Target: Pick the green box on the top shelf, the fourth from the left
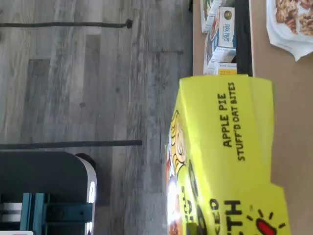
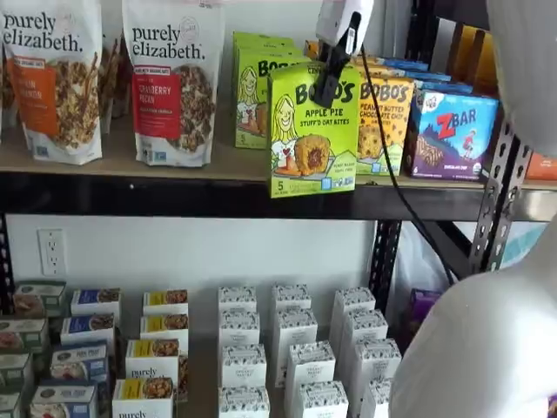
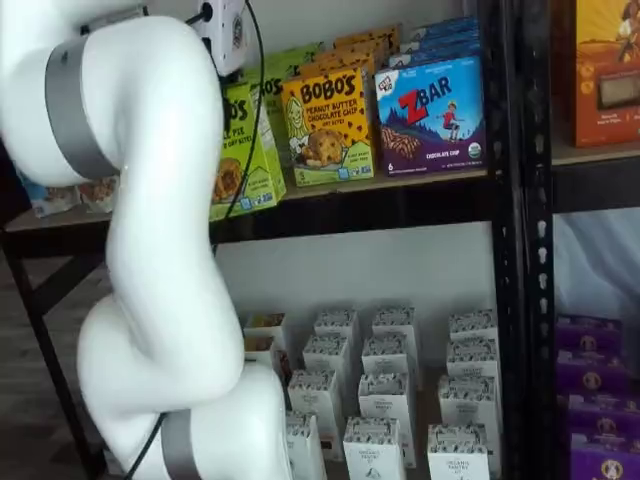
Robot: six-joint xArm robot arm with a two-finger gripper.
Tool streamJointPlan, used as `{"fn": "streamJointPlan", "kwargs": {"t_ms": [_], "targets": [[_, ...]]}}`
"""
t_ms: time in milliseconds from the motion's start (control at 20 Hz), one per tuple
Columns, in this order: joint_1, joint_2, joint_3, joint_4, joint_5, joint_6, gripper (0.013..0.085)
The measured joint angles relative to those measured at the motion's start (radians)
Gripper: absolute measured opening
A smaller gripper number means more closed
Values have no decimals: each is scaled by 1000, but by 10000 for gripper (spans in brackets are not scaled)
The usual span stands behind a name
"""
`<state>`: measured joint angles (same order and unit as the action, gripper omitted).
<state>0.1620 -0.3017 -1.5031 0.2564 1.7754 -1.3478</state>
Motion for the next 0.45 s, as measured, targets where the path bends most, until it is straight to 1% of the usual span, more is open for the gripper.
{"fn": "streamJointPlan", "kwargs": {"t_ms": [200,450], "targets": [[-3,-39,34,-6,-5,-4,210],[-7,-73,64,-7,9,-6,210]]}}
